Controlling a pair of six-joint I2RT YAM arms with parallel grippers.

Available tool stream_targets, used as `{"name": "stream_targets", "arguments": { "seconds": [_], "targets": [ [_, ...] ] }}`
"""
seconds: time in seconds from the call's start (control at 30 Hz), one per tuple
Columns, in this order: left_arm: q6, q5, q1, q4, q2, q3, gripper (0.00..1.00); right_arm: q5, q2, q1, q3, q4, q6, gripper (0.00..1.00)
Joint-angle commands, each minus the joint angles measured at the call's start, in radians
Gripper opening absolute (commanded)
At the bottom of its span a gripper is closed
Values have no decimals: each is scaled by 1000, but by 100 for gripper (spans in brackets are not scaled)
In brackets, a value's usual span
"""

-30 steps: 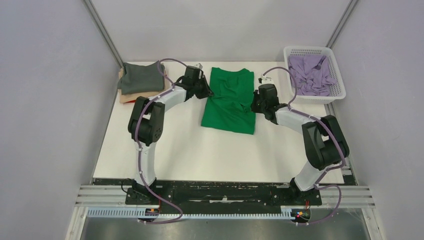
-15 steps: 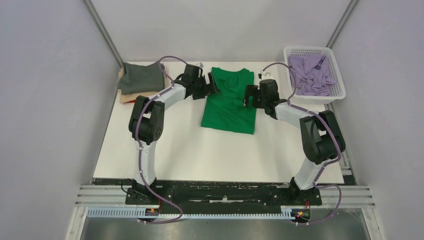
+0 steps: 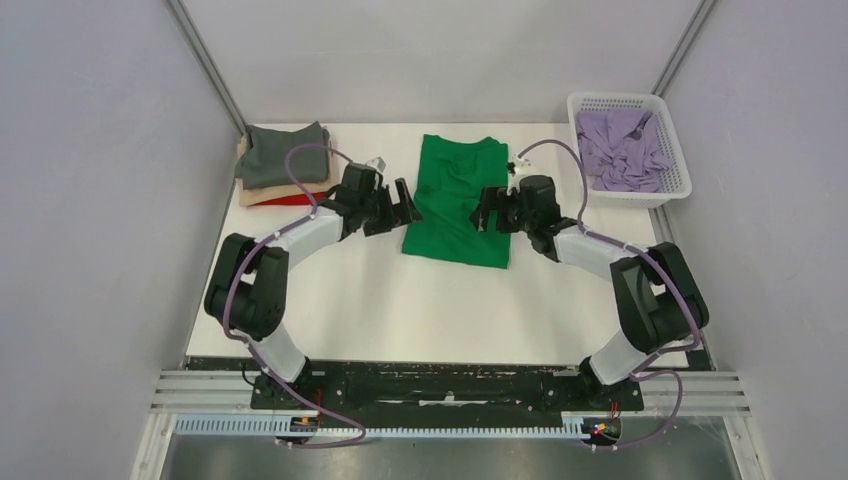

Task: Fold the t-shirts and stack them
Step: Fold the folded rectangular tshirt in 1/3 of the way, then grab one side of the 2/3 rectangular tshirt with both arms

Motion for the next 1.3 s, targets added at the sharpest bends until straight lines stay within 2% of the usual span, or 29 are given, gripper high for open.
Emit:
{"name": "stream_targets", "arguments": {
  "seconds": [0.0,0.1,0.3,0.43,0.63,0.87,1.07,1.17,1.27],
  "targets": [
    [-56,-14,-15,58,-82,-108,100,-52,66,45,62,94,6,98],
    [-81,-7,-26,60,-93,-153,100,-20,182,45,141,115,36,98],
    [-113,-9,-40,70,-97,-192,100,105,404,43,410,46,9,98],
    [-104,-50,-45,66,-87,-201,100,125,433,42,519,-41,-34,98],
    [-100,-45,-47,70,-28,-183,94,96,197,42,273,0,-62,98],
    [-108,-33,-58,93,8,-177,69,174,-132,40,-113,33,-29,98],
    [-115,-44,-66,114,57,-166,59,139,-293,39,-303,38,-2,98],
    [-121,-43,-67,119,77,-164,44,76,-326,43,-345,29,8,98],
    [-123,-78,-67,123,73,-177,23,49,-330,43,-365,10,-25,98]
  ]
}}
